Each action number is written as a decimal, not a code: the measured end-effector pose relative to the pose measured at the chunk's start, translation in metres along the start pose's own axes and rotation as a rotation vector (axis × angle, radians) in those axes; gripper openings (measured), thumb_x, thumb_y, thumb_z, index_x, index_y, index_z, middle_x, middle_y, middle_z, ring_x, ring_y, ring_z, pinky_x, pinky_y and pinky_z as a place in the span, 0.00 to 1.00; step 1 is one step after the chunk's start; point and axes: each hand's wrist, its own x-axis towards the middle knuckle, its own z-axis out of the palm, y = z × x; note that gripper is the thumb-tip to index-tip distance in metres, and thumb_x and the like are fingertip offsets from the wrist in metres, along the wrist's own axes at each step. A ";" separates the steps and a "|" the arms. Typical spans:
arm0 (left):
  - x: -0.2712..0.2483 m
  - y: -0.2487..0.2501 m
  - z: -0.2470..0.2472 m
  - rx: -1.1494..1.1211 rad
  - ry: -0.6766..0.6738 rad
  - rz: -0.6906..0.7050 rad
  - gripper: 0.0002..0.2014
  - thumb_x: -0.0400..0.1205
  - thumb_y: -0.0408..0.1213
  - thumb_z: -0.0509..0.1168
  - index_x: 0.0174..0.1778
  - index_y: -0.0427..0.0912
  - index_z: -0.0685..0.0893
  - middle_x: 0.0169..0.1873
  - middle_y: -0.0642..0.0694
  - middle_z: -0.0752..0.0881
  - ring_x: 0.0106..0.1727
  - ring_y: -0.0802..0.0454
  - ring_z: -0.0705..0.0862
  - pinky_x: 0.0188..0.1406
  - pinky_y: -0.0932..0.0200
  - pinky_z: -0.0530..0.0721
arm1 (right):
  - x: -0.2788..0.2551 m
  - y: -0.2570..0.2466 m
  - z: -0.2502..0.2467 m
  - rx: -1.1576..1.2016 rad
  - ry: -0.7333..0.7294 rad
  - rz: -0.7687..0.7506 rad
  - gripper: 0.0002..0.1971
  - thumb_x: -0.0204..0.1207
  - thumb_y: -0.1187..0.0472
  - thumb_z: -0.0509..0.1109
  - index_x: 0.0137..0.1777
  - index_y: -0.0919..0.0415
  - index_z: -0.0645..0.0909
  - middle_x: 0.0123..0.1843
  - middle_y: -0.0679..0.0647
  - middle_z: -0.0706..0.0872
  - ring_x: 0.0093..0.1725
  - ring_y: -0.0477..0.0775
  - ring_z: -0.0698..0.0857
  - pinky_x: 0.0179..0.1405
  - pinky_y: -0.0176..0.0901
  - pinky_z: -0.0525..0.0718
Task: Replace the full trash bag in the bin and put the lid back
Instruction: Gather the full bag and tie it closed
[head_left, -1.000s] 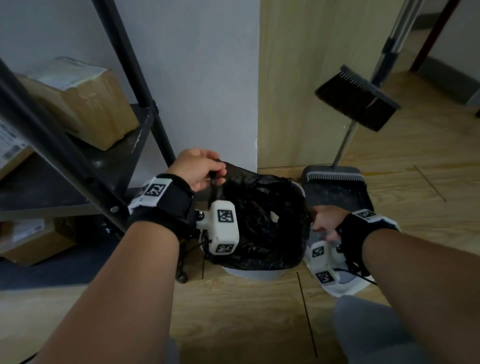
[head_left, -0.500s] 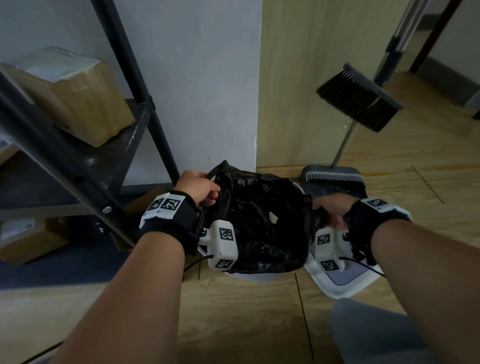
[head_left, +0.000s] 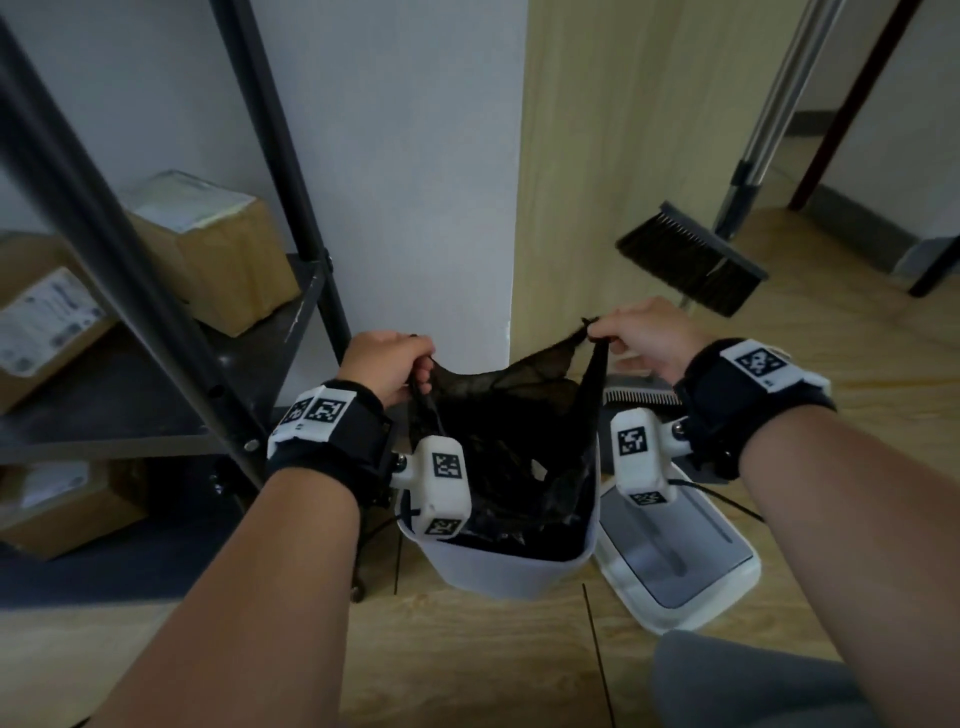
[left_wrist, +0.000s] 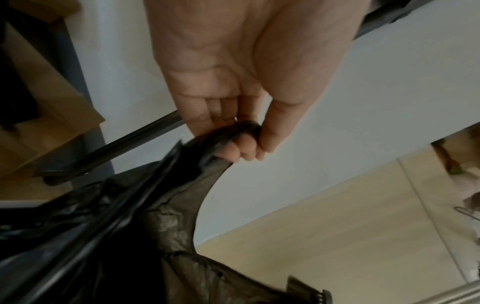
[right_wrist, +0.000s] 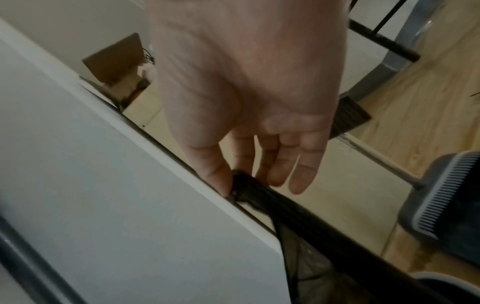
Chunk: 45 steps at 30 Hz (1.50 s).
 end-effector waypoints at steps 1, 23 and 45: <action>-0.004 0.006 -0.001 0.000 0.005 0.027 0.10 0.80 0.27 0.64 0.32 0.36 0.77 0.25 0.42 0.76 0.12 0.60 0.73 0.16 0.68 0.77 | -0.004 -0.005 0.002 0.020 -0.013 -0.006 0.03 0.75 0.64 0.70 0.40 0.61 0.82 0.40 0.56 0.84 0.40 0.51 0.83 0.47 0.45 0.85; -0.024 0.054 -0.015 -0.142 -0.059 0.344 0.13 0.77 0.20 0.65 0.44 0.43 0.85 0.39 0.48 0.84 0.39 0.54 0.81 0.42 0.63 0.83 | -0.036 -0.056 0.004 0.348 -0.135 -0.288 0.10 0.80 0.75 0.63 0.55 0.68 0.85 0.43 0.59 0.91 0.37 0.47 0.91 0.34 0.32 0.88; -0.028 0.034 0.012 0.113 -0.210 0.321 0.09 0.83 0.26 0.57 0.54 0.43 0.74 0.30 0.45 0.82 0.26 0.52 0.76 0.34 0.58 0.77 | -0.035 -0.059 0.033 -0.005 -0.297 -0.439 0.09 0.71 0.73 0.74 0.40 0.57 0.88 0.58 0.55 0.90 0.49 0.49 0.88 0.39 0.36 0.87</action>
